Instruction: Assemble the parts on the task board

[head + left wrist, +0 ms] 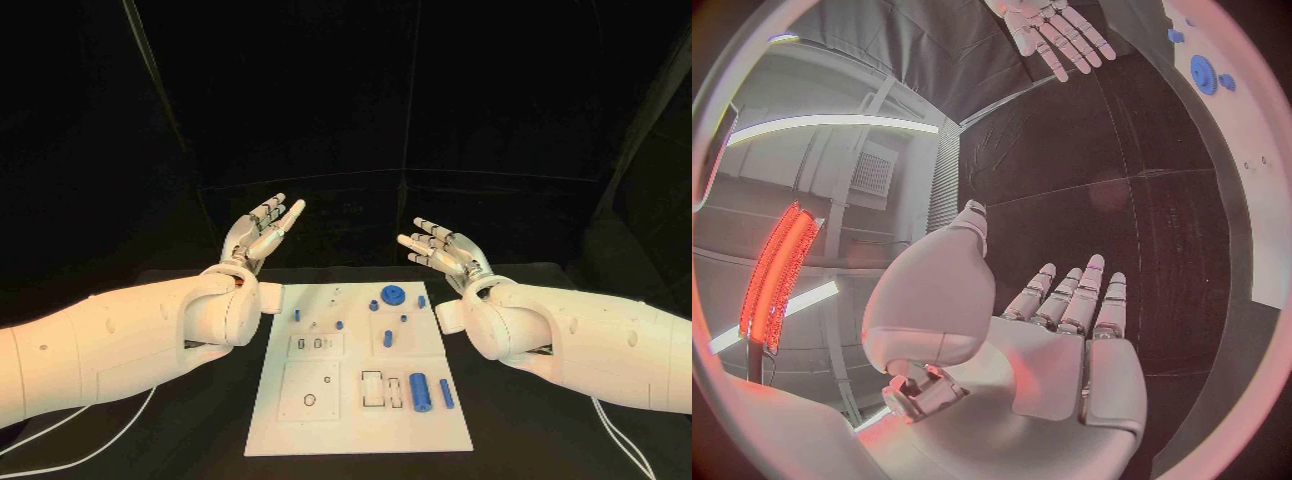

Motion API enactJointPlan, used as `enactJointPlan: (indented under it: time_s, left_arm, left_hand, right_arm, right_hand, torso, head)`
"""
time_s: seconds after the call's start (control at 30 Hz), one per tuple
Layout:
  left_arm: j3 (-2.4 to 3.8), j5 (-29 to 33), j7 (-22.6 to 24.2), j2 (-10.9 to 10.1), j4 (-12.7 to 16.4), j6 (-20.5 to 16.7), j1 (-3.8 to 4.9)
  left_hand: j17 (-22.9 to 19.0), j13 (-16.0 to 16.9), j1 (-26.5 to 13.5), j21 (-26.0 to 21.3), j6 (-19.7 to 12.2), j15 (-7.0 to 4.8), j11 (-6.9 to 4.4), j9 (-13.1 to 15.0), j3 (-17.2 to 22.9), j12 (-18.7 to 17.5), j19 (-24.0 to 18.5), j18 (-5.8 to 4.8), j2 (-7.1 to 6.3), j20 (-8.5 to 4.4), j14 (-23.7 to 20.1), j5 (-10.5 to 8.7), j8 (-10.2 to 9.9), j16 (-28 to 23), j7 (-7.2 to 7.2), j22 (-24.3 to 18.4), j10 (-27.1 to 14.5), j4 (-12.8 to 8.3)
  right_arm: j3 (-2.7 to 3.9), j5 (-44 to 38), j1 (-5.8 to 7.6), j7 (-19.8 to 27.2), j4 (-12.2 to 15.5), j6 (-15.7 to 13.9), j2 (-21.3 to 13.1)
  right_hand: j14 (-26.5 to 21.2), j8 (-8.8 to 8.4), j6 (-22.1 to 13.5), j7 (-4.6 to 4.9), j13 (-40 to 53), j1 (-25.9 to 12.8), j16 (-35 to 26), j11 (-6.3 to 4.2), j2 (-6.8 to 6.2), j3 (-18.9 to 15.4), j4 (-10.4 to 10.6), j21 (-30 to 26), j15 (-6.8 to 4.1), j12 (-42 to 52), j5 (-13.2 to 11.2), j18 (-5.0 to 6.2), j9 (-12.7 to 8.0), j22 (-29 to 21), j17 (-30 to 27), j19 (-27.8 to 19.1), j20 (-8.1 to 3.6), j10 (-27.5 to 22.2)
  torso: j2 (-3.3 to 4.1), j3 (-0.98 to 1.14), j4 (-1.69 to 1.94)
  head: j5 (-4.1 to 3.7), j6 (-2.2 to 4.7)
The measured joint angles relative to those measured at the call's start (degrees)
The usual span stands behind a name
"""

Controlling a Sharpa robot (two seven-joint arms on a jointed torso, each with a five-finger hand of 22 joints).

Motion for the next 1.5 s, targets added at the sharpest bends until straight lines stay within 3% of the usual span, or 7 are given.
enactJointPlan:
  time_s: [0.2,0.4,0.47,0.57,0.73,1.27,1.5]
  left_arm:
    - [-0.19,1.54,1.48,0.09,-0.26,2.24,0.21]
    - [-0.18,2.27,2.25,-2.12,0.02,3.8,0.2]
    - [-0.19,2.48,2.36,-2.88,0.09,4.06,0.2]
    - [-0.2,2.66,2.5,-3.71,1.56,4.55,0.2]
    - [-0.2,2.39,2.59,-5.5,4.48,5.44,0.21]
    - [-0.23,-2.98,2.33,-11.63,15.69,8.44,0.23]
    - [-0.23,-4.32,2.1,-11.79,17.01,9.49,0.21]
  left_hand:
    - [0.39,0.14,0.56,0.89,1.36,0.53,1.01,0.15,-0.01,0.19,1.67,0.0,0.5,0.37,2.97,0.0,0.07,0.67,0.09,0.45,1.07,0.0]
    - [2.03,1.4,5.4,5.78,10.27,1.37,3.18,1.02,0.39,2.82,12.81,0.0,1.45,0.25,17.25,0.0,1.94,5.07,0.65,2.88,15.09,-0.41]
    - [2.37,1.93,6.86,9.3,14.28,0.81,2.66,1.37,0.31,4.3,20.66,-0.01,1.72,0.2,21.2,0.0,2.66,6.47,0.95,4.53,22.38,-0.9]
    - [3.26,2.72,10.26,14.96,26.03,-1.86,0.74,2.48,-0.02,7.55,32.31,2.69,1.86,-0.17,29.77,0.0,5.16,9.8,2.09,6.8,34.79,-3.43]
    - [4.33,2.47,13.69,18.51,35.75,-4.44,-1.33,2.83,-0.59,8.57,40.3,2.67,2.31,-1.99,38.48,0.0,6.93,11.79,4.46,7.79,42.37,-7.27]
    - [6.78,2.33,15.2,19.98,40.12,-6.63,-3.23,2.08,-1.76,7.56,45.31,2.65,3.57,-4.06,45.29,-0.01,6.43,11.79,4.3,7.78,48.38,-11.1]
    - [6.91,2.31,15.2,19.98,40.12,-6.63,-3.23,2.08,-1.92,7.49,45.51,2.65,3.57,-4.25,45.28,-0.01,6.19,11.79,4.3,7.78,48.38,-11.25]
  right_arm:
    - [-1.64,-1.63,1.77,-1.35,-1.51,6.29,0.47]
    - [-1.93,-12.22,3.35,-2.36,-4.78,8.14,-0.56]
    - [-1.79,-17.04,4.0,-2.7,-5.54,7.77,-0.99]
    - [-1.81,-24.31,4.94,-3.5,-5.84,7.52,-0.71]
    - [-1.8,-34.42,6.64,-5.56,-6.47,7.53,-0.44]
    - [-1.54,-67.73,8.84,-19.78,-8.41,9.72,4.29]
    - [-1.49,-78.05,8.91,-24.44,-9.0,11.92,6.26]
  right_hand:
    - [11.69,1.79,8.27,0.52,0.89,5.6,2.33,-0.41,-0.19,1.8,-4.64,4.41,-0.93,2.21,-2.1,1.95,0.89,1.83,0.86,8.82,0.16,11.18]
    - [26.62,4.56,23.79,2.18,1.3,9.46,5.12,-2.4,-0.75,4.4,-8.67,10.24,-3.62,4.77,-2.22,4.18,2.05,4.07,1.37,18.77,-0.63,25.75]
    - [30.17,4.89,27.12,2.71,1.37,9.86,5.64,-2.99,-1.16,5.01,-9.28,11.97,-4.44,5.04,-1.85,4.18,2.14,4.77,1.42,21.07,-1.19,28.83]
    - [35.49,5.1,31.09,3.42,1.37,10.68,6.46,-3.89,-1.97,5.7,-9.97,15.06,-5.79,5.04,-1.22,5.07,2.15,6.2,1.66,24.22,-2.3,32.84]
    - [43.63,5.1,35.62,4.58,1.43,11.44,7.93,-5.21,-2.73,6.28,-10.54,21.33,-8.05,5.04,-1.21,5.07,2.15,9.52,2.25,28.09,-4.55,38.15]
    - [62.9,4.2,43.26,2.13,1.72,9.41,19.38,-9.01,-5.61,8.04,-10.96,42.87,-13.56,2.85,3.74,5.07,2.08,22.2,10.1,33.85,-9.7,49.14]
    - [63.59,2.49,44.71,1.6,1.84,6.09,29.81,-9.37,-6.78,10.37,-10.95,57.95,-14.25,1.77,3.97,5.06,2.08,38.21,17.24,42.72,-10.1,48.8]
  torso:
    - [-0.01,0.0,0.0]
    - [0.37,0.02,-0.08]
    - [0.65,0.04,-0.13]
    - [1.23,0.08,-0.2]
    - [2.45,0.12,-0.23]
    - [8.0,-0.17,0.51]
    - [10.11,-0.26,1.05]
  head:
    - [0.01,0.0]
    - [0.36,-0.78]
    - [0.48,-0.87]
    - [0.69,-0.75]
    - [0.85,-0.47]
    - [-0.2,1.66]
    - [-0.7,2.06]
